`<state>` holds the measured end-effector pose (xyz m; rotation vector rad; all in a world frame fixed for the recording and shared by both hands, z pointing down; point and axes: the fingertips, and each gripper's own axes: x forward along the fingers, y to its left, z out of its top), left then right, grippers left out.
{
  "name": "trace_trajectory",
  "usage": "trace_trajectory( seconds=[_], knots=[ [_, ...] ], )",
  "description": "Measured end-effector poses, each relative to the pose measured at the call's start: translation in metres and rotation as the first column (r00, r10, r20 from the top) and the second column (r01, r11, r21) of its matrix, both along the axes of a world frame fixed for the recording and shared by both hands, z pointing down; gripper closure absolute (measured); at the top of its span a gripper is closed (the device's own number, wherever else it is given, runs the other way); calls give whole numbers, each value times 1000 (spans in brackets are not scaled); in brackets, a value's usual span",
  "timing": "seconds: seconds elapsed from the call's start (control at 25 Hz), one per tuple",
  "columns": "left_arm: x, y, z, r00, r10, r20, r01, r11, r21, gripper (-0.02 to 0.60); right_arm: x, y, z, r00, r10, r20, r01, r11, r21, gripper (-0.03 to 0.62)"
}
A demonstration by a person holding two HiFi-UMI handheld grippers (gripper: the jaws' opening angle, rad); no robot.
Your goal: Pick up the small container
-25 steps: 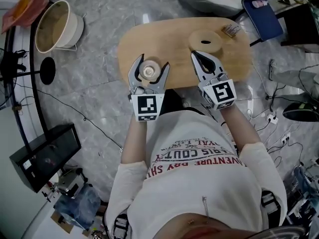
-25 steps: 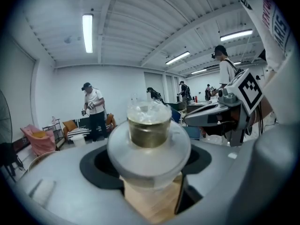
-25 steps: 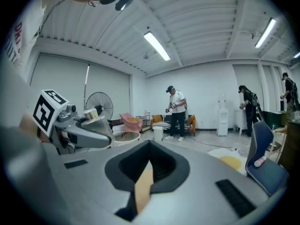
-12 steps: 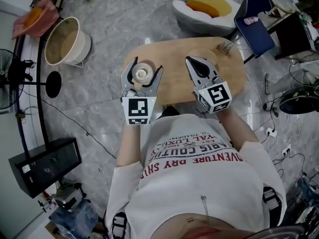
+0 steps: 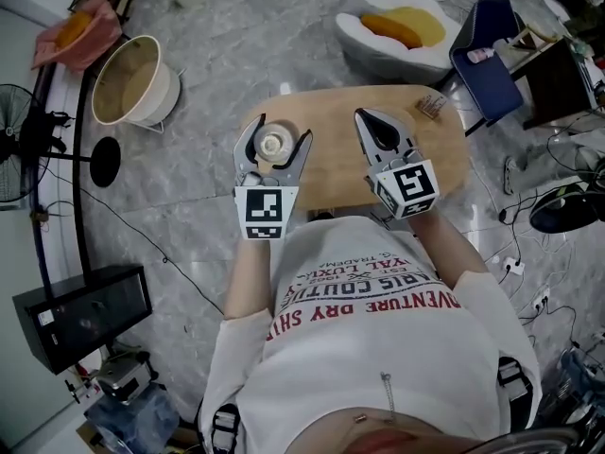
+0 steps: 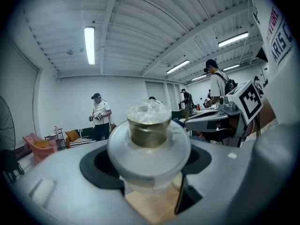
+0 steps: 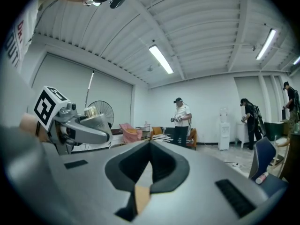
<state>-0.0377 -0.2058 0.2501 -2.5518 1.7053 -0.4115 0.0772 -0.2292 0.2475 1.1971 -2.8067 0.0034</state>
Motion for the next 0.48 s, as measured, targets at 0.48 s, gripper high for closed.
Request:
trace_trajectory(
  seconds=[0.48],
  knots=[
    [-11,5,-2,1000,22,-14,-22,1000,-14,239,-16,7,2,999,-47,-16,47,999,15,599]
  ],
)
